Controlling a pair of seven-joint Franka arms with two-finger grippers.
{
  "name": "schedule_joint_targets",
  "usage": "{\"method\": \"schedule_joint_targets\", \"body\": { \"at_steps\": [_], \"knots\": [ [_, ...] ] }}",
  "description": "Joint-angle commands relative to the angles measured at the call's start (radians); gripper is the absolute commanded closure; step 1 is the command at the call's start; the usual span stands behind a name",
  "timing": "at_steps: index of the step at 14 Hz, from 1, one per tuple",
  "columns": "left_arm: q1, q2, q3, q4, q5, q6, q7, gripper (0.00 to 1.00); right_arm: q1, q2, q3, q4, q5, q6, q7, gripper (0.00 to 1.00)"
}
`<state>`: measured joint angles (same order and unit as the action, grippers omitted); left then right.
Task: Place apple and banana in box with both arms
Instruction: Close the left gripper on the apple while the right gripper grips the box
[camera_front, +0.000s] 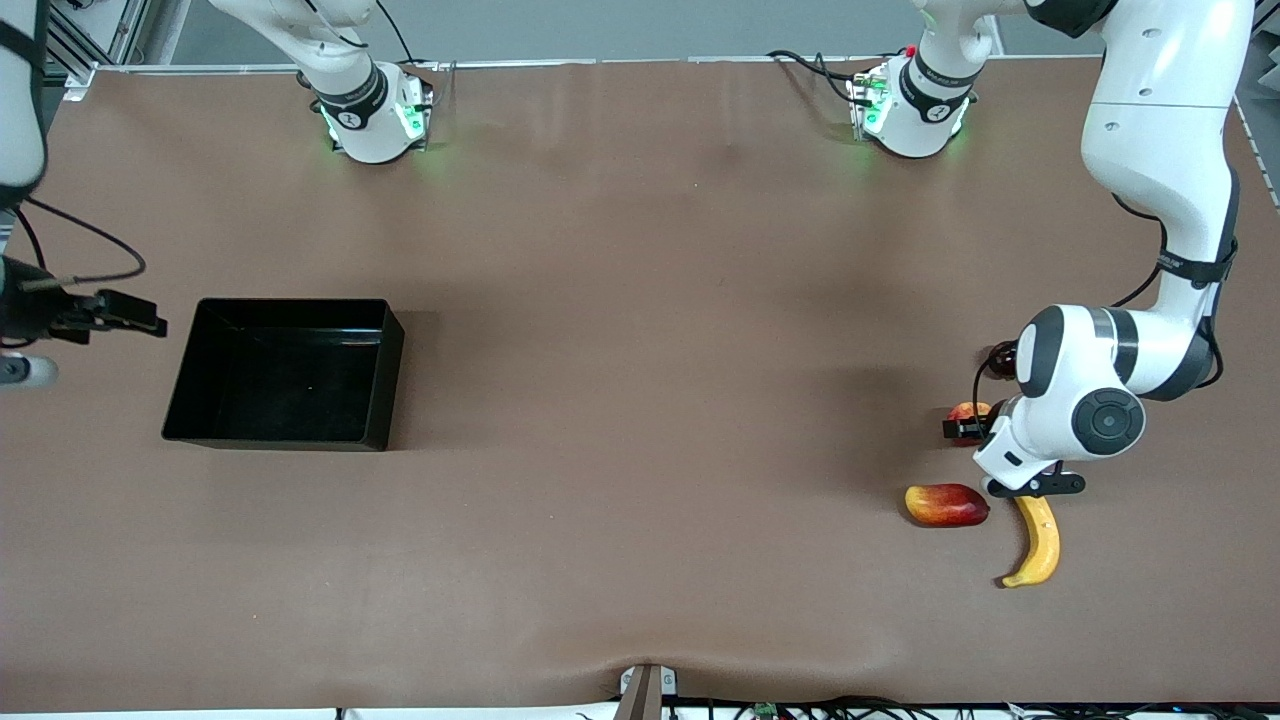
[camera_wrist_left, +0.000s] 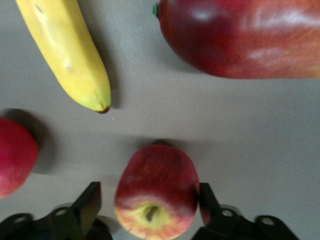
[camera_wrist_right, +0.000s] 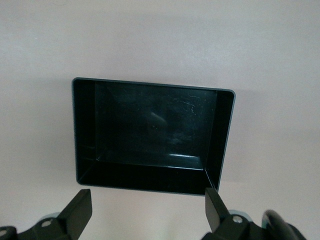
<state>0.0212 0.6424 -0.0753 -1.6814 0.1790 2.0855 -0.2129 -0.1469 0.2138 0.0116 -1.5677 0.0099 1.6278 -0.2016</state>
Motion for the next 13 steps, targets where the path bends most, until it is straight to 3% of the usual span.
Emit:
{"method": "schedule_joint_targets", "body": {
  "at_steps": [1, 2, 3, 10, 13],
  "knots": [
    [-0.012, 0.008, -0.006, -0.006, 0.008, 0.013, -0.075, 0.73, -0.032, 0.081, 0.010, 0.023, -0.024, 0.030, -0.007, 0.00],
    [-0.015, 0.008, -0.009, -0.006, 0.008, 0.011, -0.080, 0.94, -0.054, 0.097, 0.010, 0.023, -0.021, 0.033, -0.006, 0.00],
    [-0.020, 0.003, -0.009, -0.004, 0.008, 0.008, -0.080, 1.00, -0.057, 0.134, 0.010, 0.025, -0.025, 0.035, -0.007, 0.00],
    [-0.038, -0.156, -0.064, 0.051, 0.019, -0.127, -0.080, 1.00, -0.154, 0.275, 0.010, 0.000, -0.044, 0.095, -0.010, 0.00],
    [-0.038, -0.168, -0.092, 0.094, 0.010, -0.157, -0.083, 1.00, -0.200, 0.295, 0.010, -0.090, -0.044, 0.240, -0.099, 0.00]
  ]
}}
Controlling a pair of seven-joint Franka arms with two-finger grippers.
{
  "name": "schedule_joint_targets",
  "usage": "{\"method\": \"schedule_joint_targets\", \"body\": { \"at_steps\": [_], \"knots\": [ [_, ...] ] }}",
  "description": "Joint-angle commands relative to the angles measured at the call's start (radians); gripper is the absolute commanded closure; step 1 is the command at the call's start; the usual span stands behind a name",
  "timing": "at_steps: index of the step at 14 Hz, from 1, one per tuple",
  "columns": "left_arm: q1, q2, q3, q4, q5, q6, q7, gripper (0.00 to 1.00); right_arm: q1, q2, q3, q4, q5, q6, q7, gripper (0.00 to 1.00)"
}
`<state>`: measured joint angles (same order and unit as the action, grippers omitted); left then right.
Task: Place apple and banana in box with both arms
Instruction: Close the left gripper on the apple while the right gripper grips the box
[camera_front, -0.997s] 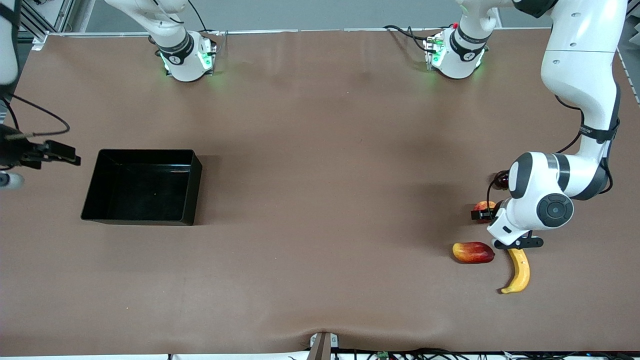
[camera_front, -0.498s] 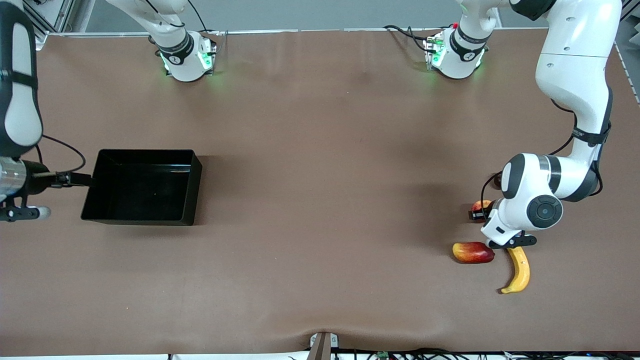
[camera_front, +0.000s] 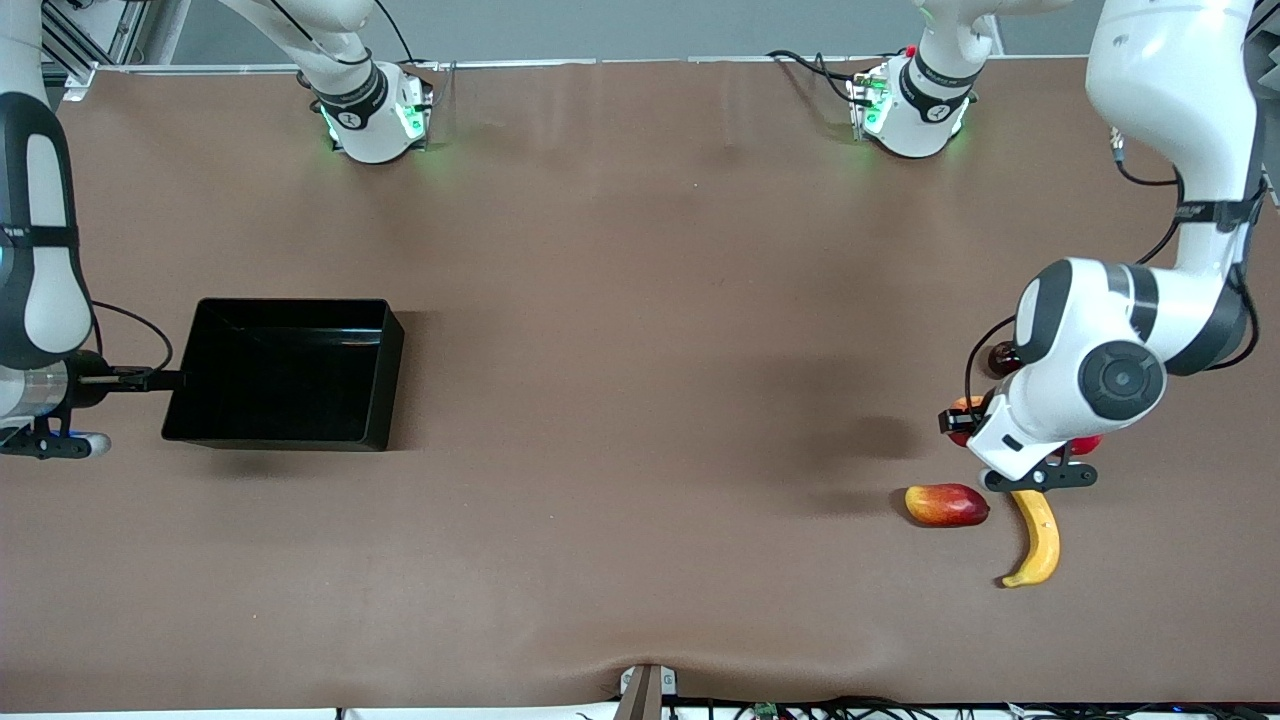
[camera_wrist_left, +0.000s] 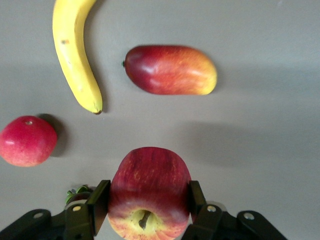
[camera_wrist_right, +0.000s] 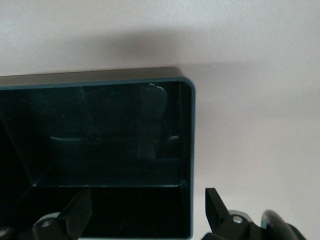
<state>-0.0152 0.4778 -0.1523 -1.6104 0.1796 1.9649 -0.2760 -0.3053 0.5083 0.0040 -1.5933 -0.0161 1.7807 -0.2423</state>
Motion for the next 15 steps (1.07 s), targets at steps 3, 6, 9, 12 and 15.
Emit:
{"method": "schedule_joint_targets", "body": {
  "at_steps": [3, 6, 9, 12, 15],
  "knots": [
    [0.003, -0.036, -0.046, 0.026, 0.011, -0.080, -0.028, 1.00, -0.077, 0.015, 0.017, -0.166, -0.016, 0.231, -0.083, 0.20],
    [0.001, -0.048, -0.050, 0.027, 0.008, -0.092, -0.032, 1.00, -0.081, 0.029, 0.017, -0.194, -0.013, 0.266, -0.081, 0.80],
    [-0.003, -0.047, -0.050, 0.027, 0.008, -0.092, -0.034, 1.00, -0.077, 0.026, 0.019, -0.194, -0.013, 0.252, -0.083, 1.00],
    [0.000, -0.062, -0.066, 0.027, 0.008, -0.116, -0.037, 1.00, -0.075, 0.019, 0.021, -0.168, -0.013, 0.197, -0.083, 1.00],
    [0.003, -0.062, -0.066, 0.030, 0.014, -0.120, -0.037, 1.00, -0.058, 0.003, 0.031, -0.078, -0.001, 0.030, -0.080, 1.00]
  ]
}}
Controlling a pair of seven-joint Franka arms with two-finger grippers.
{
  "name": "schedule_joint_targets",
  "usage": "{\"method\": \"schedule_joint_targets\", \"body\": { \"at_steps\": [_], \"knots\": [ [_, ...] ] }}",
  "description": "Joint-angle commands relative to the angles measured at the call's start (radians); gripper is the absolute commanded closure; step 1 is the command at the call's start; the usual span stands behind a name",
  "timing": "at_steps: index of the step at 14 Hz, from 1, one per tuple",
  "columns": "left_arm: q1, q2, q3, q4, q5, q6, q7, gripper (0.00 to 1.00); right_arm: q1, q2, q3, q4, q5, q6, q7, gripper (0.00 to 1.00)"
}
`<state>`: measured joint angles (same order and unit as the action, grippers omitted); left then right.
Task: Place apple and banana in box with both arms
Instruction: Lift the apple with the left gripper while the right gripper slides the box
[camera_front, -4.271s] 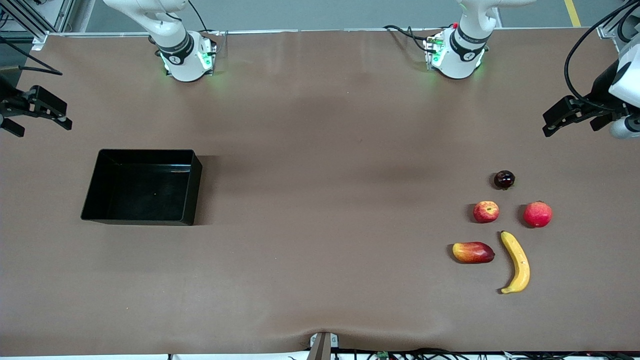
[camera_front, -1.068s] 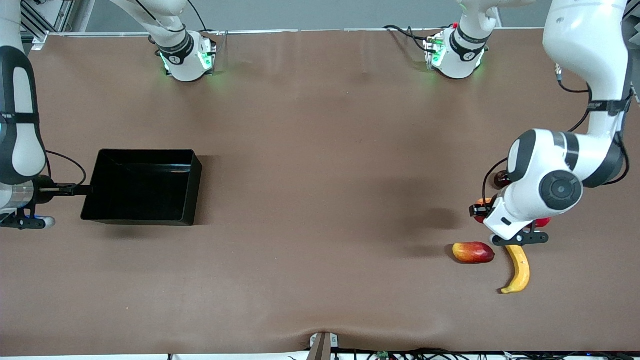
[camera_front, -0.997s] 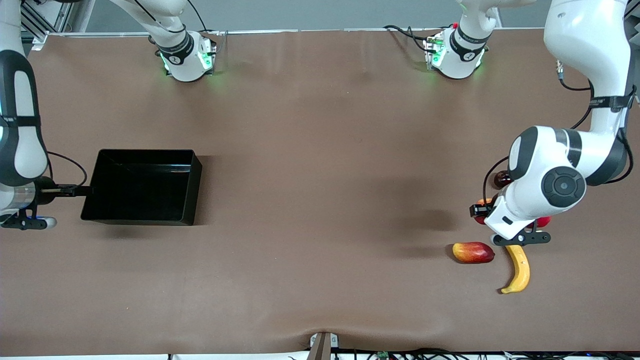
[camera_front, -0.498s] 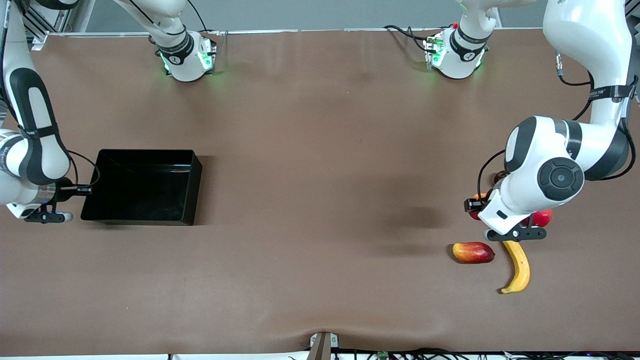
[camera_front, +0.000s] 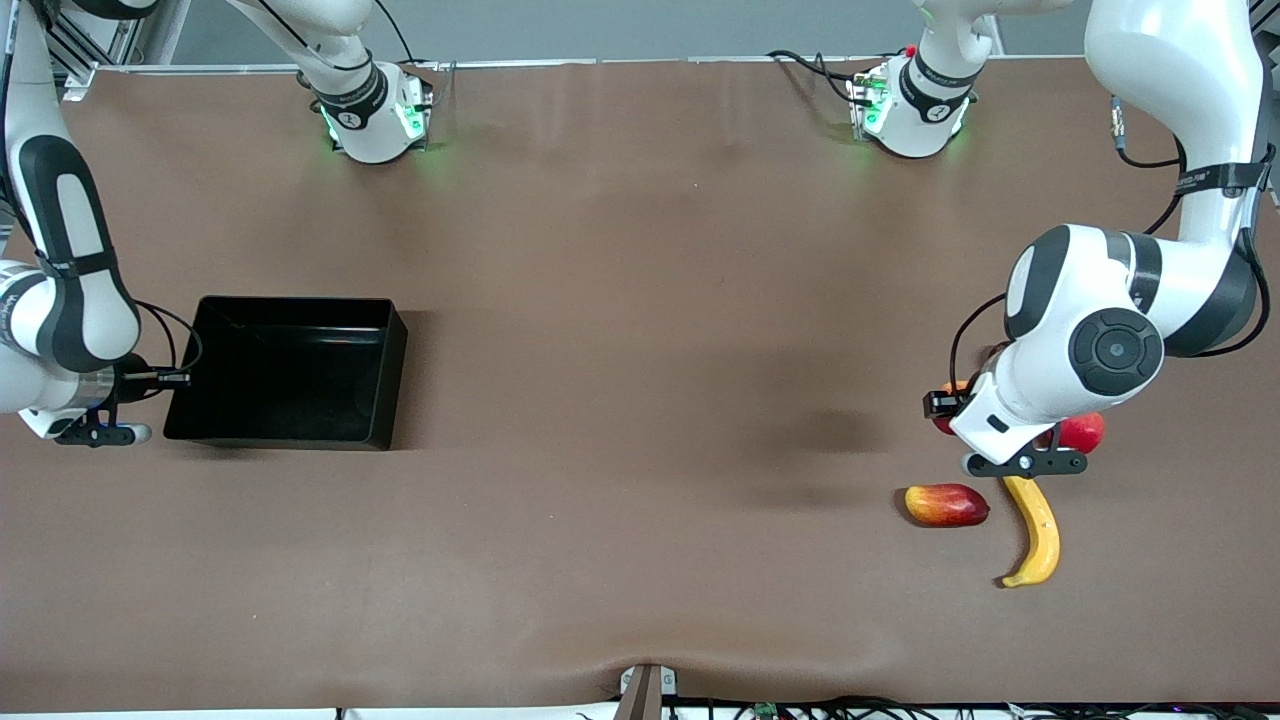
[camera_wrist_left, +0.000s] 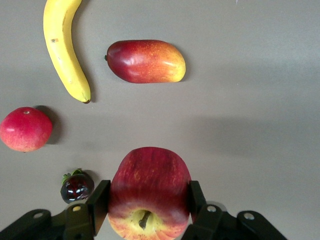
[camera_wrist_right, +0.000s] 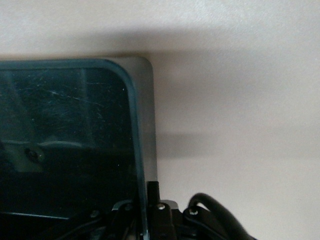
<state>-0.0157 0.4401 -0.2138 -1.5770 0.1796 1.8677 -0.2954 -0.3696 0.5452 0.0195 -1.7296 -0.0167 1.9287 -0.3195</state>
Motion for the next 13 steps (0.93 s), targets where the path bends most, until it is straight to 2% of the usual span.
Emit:
{"method": "schedule_joint_targets", "body": {
  "at_steps": [1, 3, 5, 10, 13],
  "knots": [
    [0.005, -0.023, -0.004, -0.004, 0.017, -0.022, -0.014, 1.00, 0.018, -0.037, 0.026, 0.108, 0.001, -0.187, 0.000, 1.00],
    [0.002, -0.026, -0.004, -0.005, 0.014, -0.022, -0.022, 1.00, 0.038, -0.039, 0.057, 0.203, 0.003, -0.314, 0.008, 1.00],
    [-0.012, -0.027, -0.006, -0.008, 0.021, -0.022, -0.089, 1.00, 0.058, -0.053, 0.091, 0.251, 0.015, -0.385, 0.008, 1.00],
    [-0.006, -0.029, -0.009, -0.006, 0.023, -0.025, -0.091, 1.00, 0.167, -0.096, 0.105, 0.251, 0.171, -0.430, 0.083, 1.00],
    [-0.006, -0.031, -0.007, -0.004, 0.023, -0.027, -0.093, 1.00, 0.311, -0.103, 0.105, 0.249, 0.178, -0.425, 0.251, 1.00]
  ]
}}
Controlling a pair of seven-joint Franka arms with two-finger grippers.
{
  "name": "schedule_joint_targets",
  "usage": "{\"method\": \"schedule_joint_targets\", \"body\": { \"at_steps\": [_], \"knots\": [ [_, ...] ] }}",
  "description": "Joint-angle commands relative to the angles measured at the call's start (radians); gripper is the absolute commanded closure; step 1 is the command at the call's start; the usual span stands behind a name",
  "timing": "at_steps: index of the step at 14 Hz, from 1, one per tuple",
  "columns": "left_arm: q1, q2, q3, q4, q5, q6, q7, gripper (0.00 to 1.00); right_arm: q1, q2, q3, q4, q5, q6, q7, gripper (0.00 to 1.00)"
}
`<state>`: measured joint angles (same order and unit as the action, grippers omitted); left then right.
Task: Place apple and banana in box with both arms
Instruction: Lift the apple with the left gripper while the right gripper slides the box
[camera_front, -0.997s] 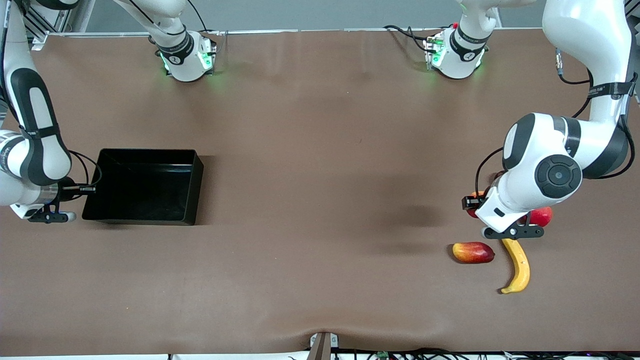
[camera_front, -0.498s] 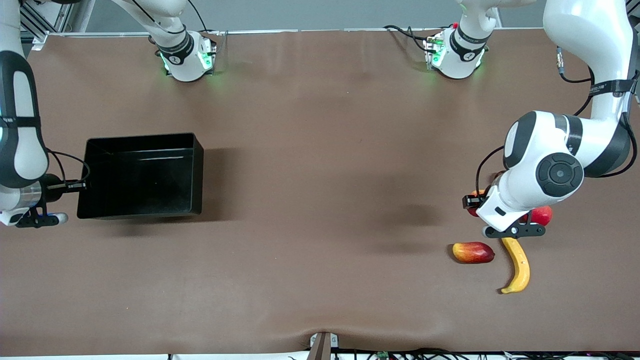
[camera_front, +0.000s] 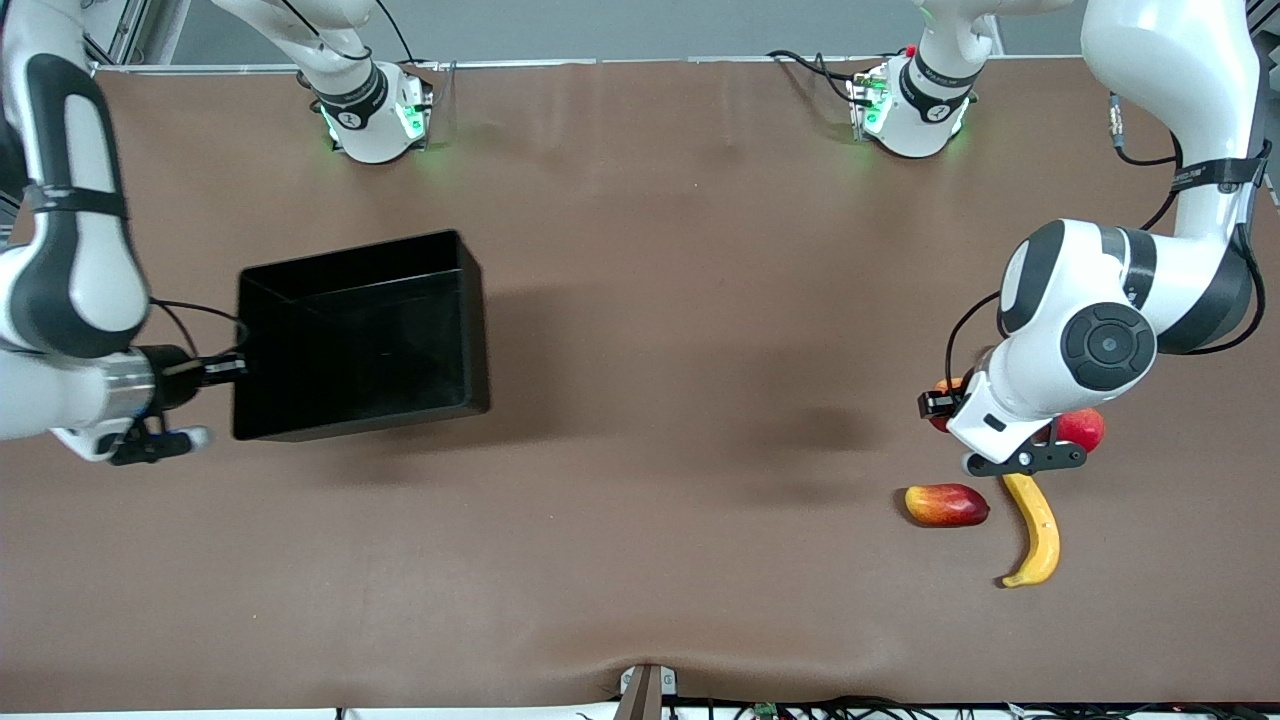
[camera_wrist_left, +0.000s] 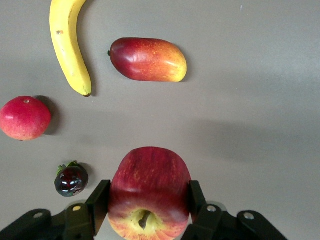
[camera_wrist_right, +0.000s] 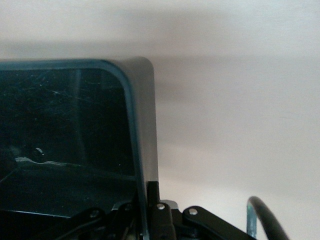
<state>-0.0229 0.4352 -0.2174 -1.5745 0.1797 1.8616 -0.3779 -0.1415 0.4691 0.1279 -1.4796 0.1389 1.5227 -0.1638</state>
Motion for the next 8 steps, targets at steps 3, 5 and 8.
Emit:
{"method": "schedule_joint_targets", "body": {
  "at_steps": [3, 5, 8],
  "knots": [
    [0.000, -0.036, -0.002, -0.009, 0.023, -0.039, -0.019, 1.00, 0.229, -0.023, -0.005, 0.002, 0.037, 0.039, 0.283, 1.00],
    [0.001, -0.049, 0.006, -0.009, 0.033, -0.056, -0.029, 1.00, 0.311, -0.017, -0.007, -0.002, 0.057, 0.105, 0.357, 1.00],
    [0.001, -0.049, 0.006, -0.009, 0.066, -0.065, -0.027, 1.00, 0.431, 0.046, -0.005, -0.002, 0.085, 0.252, 0.524, 1.00]
  ]
}}
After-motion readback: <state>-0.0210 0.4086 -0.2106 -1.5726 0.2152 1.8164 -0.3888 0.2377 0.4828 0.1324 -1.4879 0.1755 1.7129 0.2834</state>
